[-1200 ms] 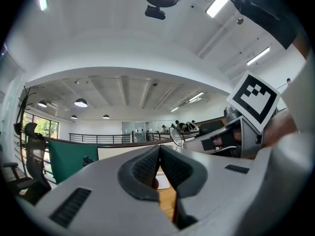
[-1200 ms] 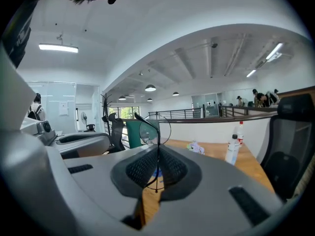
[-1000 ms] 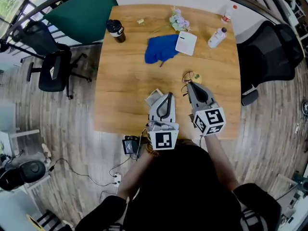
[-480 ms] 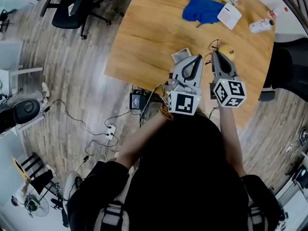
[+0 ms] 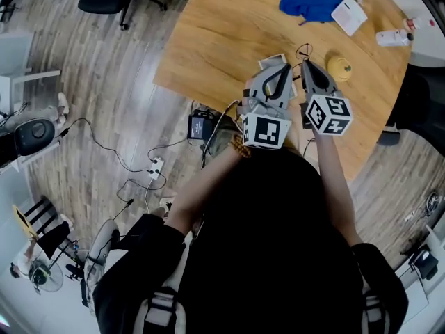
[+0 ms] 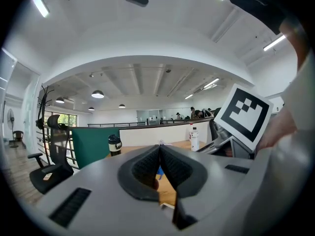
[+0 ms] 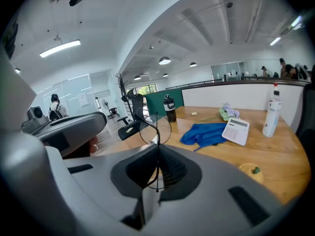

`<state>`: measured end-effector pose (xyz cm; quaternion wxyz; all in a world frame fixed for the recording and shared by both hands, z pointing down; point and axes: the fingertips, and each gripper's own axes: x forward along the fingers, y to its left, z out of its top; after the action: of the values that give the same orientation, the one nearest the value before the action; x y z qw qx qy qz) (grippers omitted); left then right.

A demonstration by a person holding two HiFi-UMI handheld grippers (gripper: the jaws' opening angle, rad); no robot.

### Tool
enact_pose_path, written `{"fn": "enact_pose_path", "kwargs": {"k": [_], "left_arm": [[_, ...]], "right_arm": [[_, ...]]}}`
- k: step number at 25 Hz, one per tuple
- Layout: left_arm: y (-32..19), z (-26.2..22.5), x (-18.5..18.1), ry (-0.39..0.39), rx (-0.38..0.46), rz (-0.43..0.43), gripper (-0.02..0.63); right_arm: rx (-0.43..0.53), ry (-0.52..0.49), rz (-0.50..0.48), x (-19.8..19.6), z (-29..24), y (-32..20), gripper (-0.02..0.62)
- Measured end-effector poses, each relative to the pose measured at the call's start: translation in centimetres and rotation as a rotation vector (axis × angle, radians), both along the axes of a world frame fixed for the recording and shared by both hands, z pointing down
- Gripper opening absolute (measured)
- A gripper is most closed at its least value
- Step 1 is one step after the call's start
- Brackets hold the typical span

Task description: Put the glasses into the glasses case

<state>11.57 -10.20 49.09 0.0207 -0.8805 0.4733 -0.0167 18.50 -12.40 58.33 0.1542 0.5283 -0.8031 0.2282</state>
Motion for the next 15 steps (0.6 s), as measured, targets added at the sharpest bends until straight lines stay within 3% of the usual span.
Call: {"fn": "enact_pose_path", "kwargs": {"k": [15], "left_arm": [[0.1, 2.2, -1.1, -0.023, -0.046, -0.016, 0.020]], "right_arm": [[-0.168, 0.057, -0.058, -1.9, 8.2, 1.5, 0.015]]}}
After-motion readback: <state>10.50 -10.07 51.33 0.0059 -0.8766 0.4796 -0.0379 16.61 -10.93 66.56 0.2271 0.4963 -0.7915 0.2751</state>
